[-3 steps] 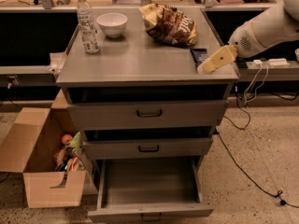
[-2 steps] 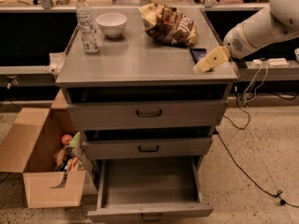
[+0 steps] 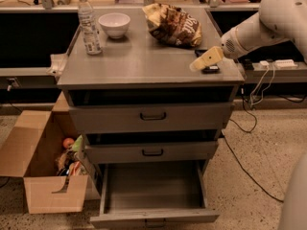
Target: Place rxbar blueberry into bottom drawer
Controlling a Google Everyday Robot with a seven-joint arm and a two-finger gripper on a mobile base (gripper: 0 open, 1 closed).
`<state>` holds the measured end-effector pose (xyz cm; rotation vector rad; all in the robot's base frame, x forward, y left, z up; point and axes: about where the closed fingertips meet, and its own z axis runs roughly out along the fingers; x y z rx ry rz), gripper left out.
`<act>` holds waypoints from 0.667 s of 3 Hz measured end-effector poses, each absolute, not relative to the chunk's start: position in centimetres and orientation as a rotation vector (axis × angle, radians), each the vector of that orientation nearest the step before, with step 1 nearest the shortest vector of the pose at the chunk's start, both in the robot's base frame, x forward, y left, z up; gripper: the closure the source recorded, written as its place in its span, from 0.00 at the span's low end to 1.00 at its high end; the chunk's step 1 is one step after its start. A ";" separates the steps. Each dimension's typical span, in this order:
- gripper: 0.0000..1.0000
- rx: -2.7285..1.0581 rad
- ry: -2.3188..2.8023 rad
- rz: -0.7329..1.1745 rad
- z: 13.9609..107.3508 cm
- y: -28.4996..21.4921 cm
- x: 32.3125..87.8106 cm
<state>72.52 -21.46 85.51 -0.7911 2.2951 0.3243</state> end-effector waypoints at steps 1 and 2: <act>0.00 -0.747 2.298 0.361 84.3 -21.1 75.0; 0.00 -0.738 2.312 0.381 83.1 -20.4 76.7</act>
Offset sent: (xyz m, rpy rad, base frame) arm 0.0661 0.0141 -0.0340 0.0559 0.0457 -0.0308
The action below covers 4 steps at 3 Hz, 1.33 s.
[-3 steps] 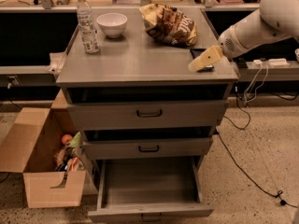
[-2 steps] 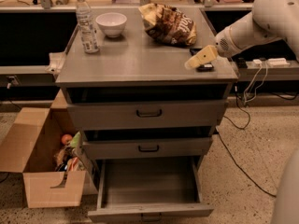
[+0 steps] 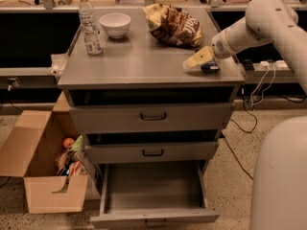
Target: Place rxbar blueberry into bottom drawer
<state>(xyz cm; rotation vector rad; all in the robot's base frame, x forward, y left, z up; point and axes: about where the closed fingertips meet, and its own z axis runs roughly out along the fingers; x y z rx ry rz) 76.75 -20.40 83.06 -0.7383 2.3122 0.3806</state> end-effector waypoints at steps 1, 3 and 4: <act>0.18 -0.738 2.324 0.391 82.2 -19.9 77.6; 0.66 -0.738 2.320 0.394 82.8 -20.0 77.5; 0.88 -0.738 2.320 0.394 83.3 -20.0 77.5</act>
Offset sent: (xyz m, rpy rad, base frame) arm 0.0185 -0.0084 -0.0250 0.0009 0.0127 -0.0172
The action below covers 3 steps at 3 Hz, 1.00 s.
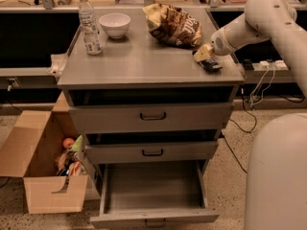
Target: Place rxbar blueberry into bottom drawer
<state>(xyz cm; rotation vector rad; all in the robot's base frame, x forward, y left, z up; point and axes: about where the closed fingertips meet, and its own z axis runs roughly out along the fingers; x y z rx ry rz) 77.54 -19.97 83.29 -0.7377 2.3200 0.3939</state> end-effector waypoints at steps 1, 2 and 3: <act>1.00 -0.767 2.218 0.443 86.5 -19.4 76.5; 1.00 -0.918 1.954 0.562 93.1 -16.9 73.7; 1.00 -1.053 1.740 0.648 97.9 -15.7 70.3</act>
Offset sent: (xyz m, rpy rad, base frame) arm -0.0689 0.0428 0.1540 0.2520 -0.3881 0.3725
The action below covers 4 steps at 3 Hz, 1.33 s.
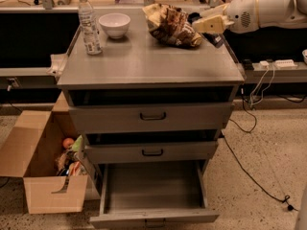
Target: Place rxbar blueberry into bottom drawer
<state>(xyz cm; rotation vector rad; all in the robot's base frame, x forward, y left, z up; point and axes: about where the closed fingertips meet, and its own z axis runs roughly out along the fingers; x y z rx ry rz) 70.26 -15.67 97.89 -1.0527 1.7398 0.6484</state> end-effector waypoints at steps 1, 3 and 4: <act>1.00 -1.082 1.717 0.651 97.9 -15.1 70.1; 1.00 -1.361 1.548 0.761 97.5 -11.9 62.3; 1.00 -1.517 1.477 0.748 95.9 -11.6 57.0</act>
Offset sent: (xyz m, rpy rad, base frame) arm -0.0699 0.0346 -0.0003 0.0000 -0.0753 0.2818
